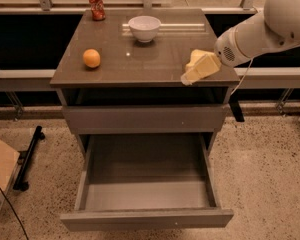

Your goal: Place sponge into middle drawer

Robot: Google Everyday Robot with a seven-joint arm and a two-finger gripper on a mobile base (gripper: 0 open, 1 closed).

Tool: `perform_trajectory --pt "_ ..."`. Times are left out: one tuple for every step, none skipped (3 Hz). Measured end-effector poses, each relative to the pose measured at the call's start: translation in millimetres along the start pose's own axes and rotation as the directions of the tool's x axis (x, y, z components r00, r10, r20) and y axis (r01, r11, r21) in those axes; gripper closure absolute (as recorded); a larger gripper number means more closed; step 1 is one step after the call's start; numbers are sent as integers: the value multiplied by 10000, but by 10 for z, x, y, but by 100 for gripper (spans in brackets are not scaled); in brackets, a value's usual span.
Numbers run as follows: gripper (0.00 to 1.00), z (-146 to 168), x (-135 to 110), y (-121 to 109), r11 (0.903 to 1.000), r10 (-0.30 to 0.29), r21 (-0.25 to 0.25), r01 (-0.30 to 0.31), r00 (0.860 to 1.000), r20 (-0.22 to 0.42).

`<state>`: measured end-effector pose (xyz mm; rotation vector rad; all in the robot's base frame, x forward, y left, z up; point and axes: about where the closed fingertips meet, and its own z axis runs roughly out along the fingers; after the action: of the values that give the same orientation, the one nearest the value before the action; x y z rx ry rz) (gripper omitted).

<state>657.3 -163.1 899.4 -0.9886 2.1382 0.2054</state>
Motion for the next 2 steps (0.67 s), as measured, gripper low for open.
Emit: perform_trajectory --pt "0 239 -48 -237 9945 930 394 -966 9920 850" --pt "0 480 -18 -432 9835 1633 607 -1706 9805 1091"
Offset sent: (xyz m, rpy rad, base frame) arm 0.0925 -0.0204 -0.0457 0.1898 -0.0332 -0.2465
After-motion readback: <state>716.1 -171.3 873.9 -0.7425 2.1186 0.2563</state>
